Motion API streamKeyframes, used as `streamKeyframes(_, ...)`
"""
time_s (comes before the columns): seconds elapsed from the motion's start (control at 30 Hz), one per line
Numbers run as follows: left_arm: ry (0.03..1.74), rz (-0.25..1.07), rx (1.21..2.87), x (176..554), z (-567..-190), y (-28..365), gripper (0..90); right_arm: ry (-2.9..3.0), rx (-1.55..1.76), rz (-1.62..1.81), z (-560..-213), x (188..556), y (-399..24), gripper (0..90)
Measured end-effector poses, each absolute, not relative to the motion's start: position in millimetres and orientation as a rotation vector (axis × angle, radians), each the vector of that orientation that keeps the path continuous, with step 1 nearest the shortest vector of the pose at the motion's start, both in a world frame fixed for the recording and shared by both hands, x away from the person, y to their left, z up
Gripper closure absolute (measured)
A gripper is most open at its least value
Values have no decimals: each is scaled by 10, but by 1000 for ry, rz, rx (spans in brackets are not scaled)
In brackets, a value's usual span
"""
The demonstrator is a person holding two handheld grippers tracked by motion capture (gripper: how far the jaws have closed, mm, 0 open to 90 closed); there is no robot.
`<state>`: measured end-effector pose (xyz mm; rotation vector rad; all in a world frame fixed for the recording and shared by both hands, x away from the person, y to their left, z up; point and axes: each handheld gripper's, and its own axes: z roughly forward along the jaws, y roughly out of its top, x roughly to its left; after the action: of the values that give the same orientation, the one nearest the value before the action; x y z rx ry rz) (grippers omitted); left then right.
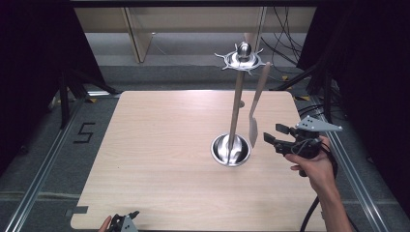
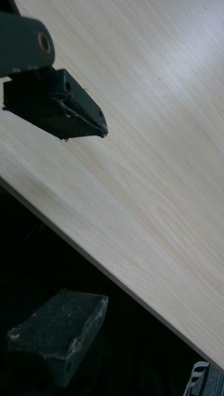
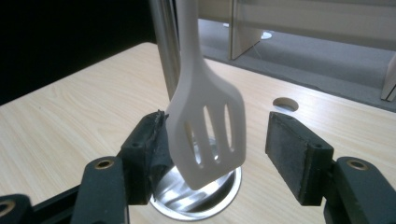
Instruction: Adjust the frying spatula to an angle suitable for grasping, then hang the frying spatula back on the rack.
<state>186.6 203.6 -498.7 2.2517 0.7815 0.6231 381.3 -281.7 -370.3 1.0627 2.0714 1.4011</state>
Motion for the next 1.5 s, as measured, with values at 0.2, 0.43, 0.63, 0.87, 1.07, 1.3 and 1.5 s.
streamKeyframes(0.2, 779, 608, 2253, 1881, -4994, 2032, 147, 2070, 1030, 1410, -3742, 3817, -2802, 387)
streamKeyframes(0.43, 783, 598, 2253, 1881, -4984, 2025, 148, 2104, 1076, 1392, -3828, 3785, -2798, 375)
streamKeyframes(0.63, 792, 612, 2230, 1873, -4993, 2008, 148, 2158, 1081, 1338, -3972, 3713, -2768, 359)
streamKeyframes(0.87, 805, 613, 2211, 1876, -5005, 2018, 147, 2202, 1138, 1293, -4129, 3695, -2803, 352)
streamKeyframes(1.07, 790, 622, 2237, 1867, -4991, 2034, 148, 2237, 1128, 1257, -4214, 3684, -2798, 353)
streamKeyframes(1.3, 791, 612, 2224, 1843, -4958, 2033, 147, 2259, 1138, 1238, -4294, 3581, -2775, 349)
streamKeyframes(1.5, 786, 626, 2212, 1845, -4964, 2039, 148, 2274, 1134, 1233, -4343, 3532, -2754, 346)
